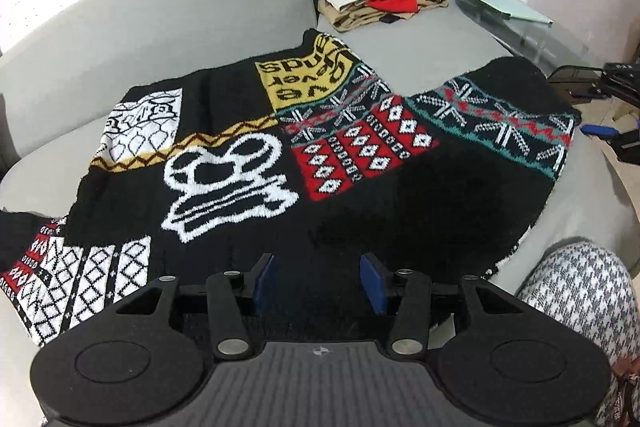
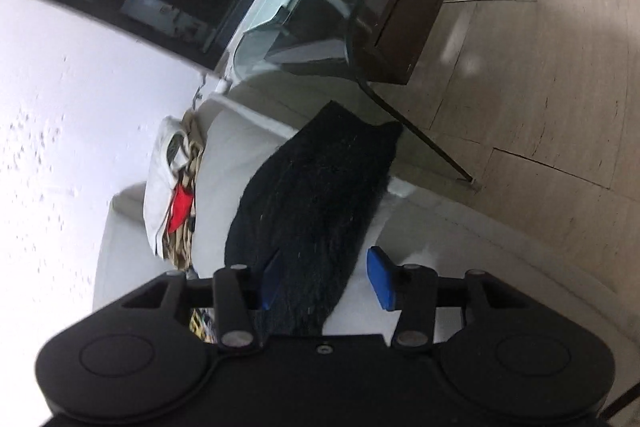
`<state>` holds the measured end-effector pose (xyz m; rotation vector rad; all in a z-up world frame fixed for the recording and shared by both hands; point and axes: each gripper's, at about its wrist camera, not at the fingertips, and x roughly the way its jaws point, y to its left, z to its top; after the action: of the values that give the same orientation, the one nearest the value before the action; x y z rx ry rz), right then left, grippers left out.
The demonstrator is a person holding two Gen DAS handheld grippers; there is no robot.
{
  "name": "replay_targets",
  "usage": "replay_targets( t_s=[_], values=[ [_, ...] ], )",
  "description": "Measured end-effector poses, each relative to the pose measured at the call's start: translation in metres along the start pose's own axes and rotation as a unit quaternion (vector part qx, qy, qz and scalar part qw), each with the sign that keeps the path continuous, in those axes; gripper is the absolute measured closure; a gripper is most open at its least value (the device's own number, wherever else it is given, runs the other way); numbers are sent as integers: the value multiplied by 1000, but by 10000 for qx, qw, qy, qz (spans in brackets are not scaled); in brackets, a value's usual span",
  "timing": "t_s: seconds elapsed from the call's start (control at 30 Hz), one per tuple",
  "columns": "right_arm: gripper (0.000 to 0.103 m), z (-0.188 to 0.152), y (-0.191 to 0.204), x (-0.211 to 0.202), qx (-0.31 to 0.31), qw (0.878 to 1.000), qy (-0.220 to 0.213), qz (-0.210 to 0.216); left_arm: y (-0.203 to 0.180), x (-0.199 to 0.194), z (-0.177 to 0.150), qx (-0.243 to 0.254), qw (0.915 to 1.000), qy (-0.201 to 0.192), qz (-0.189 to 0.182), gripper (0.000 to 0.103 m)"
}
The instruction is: Fold clothes
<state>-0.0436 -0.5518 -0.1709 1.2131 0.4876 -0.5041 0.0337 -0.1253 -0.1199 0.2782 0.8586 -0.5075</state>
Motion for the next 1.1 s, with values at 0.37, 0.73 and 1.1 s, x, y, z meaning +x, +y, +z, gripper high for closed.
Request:
replay_targets(
  t_s=[0.37,0.73,1.1],
  values=[
    [95,6,-2,14,186,9971,-716,183,10,-16,-12,-183,9996,-170,-118,57],
    [95,-103,164,-56,-3556,9191,-1597,584,47,-68,-44,-816,9928,-882,26,58],
    [94,-365,196,-7,-5551,8099,1393,1286,123,-104,-94,-1931,9744,-977,610,59]
  ],
)
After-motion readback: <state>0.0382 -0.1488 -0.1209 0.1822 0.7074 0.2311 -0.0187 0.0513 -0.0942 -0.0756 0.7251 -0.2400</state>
